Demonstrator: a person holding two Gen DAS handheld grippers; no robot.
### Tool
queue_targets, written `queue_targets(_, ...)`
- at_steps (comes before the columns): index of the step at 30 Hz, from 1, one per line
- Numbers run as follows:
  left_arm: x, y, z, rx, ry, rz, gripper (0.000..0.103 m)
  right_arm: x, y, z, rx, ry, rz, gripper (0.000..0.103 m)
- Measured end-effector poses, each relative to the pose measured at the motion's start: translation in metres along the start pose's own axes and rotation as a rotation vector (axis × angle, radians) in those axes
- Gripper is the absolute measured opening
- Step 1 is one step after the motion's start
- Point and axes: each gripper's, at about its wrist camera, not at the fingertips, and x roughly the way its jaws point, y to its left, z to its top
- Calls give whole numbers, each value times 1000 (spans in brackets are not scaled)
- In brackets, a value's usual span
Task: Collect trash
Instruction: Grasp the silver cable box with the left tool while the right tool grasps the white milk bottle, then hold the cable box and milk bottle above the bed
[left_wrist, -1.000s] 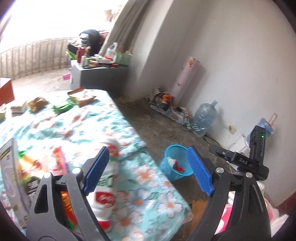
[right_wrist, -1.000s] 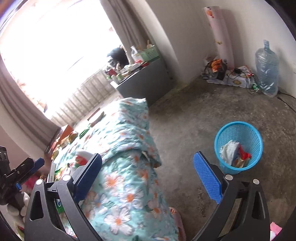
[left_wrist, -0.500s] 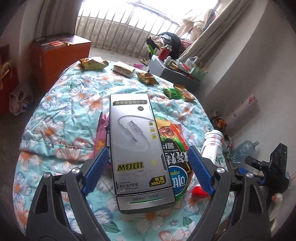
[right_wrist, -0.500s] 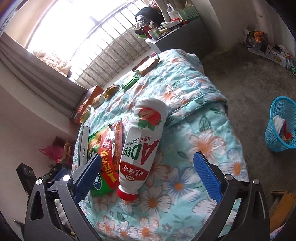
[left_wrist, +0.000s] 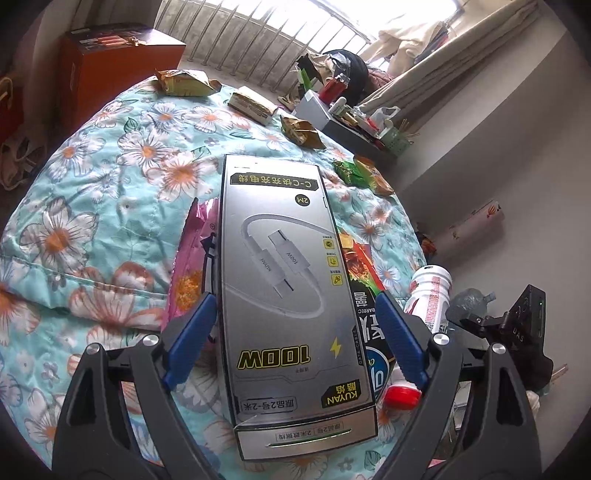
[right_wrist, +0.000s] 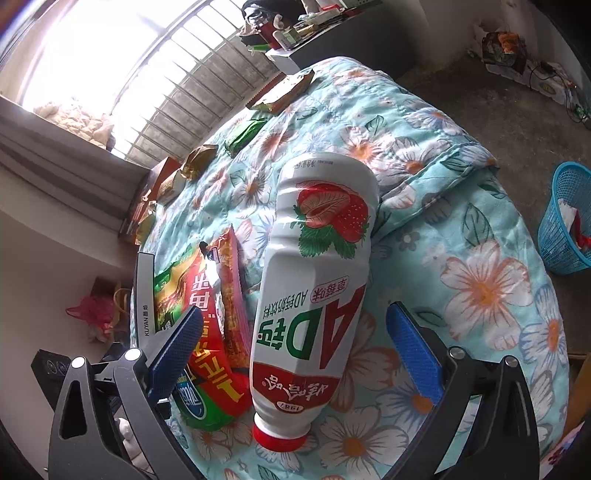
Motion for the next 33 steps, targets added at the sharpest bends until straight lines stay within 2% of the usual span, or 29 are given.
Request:
queue_targets(10, 20, -4, 2, 24, 17, 84, 83, 26, 4, 3, -22, 18, -68, 96)
queue_targets(13, 21, -7, 4, 34, 8, 98, 84, 25, 7, 1, -51, 21, -72, 85)
queue_targets(15, 21, -7, 4, 28, 6, 102, 83, 25, 7, 0, -60, 27, -68, 71)
queue_targets(17, 21, -7, 4, 41, -1, 111, 83, 23, 6, 0, -65, 29, -68, 63)
queue_targets(23, 12, -12, -1, 118, -25, 155, 82, 7, 1, -5, -87, 46, -25, 62)
queue_targets(28, -5, -5, -11, 110, 33, 108, 82, -9, -6, -11, -92, 76, 54, 61)
queue_targets(33, -42, 11, -32, 111, 80, 84, 82, -34, -15, -19, -109, 98, 134, 61)
